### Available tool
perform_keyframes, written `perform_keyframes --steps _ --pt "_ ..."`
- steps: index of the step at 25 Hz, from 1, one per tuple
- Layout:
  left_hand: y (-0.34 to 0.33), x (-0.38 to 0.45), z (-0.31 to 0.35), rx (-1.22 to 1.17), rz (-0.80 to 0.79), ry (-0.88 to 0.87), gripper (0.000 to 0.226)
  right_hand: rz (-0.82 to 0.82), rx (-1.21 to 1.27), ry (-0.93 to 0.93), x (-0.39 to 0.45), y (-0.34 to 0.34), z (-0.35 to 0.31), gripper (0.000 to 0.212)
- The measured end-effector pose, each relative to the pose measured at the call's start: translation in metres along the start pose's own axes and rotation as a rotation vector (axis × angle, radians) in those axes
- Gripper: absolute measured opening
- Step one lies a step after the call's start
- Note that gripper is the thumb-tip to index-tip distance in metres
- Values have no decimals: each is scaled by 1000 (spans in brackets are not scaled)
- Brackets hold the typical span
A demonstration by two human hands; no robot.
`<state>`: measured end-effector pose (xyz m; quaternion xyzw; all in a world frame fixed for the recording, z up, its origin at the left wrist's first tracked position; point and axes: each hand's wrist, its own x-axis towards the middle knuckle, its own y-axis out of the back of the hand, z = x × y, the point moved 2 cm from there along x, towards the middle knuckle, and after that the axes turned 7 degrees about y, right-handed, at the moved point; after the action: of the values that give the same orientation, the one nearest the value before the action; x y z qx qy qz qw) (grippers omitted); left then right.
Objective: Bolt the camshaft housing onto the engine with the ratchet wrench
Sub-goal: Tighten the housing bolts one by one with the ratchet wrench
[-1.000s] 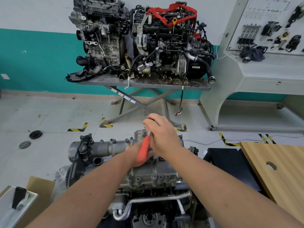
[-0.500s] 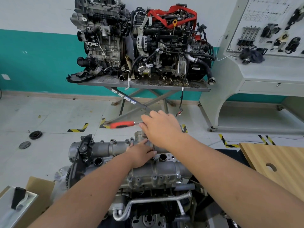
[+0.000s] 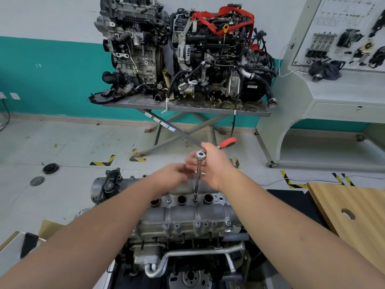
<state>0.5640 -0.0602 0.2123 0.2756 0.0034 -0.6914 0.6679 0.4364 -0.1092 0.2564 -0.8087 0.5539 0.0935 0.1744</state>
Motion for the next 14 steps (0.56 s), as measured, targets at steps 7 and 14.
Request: perform_keyframes --steps 7,14 --pt "11 -25 76 220 102 -341 73 183 -349 349 3 7 27 65" --pt "-8 -17 62 658 129 -495 46 -91 -1027 623 9 31 63 30"
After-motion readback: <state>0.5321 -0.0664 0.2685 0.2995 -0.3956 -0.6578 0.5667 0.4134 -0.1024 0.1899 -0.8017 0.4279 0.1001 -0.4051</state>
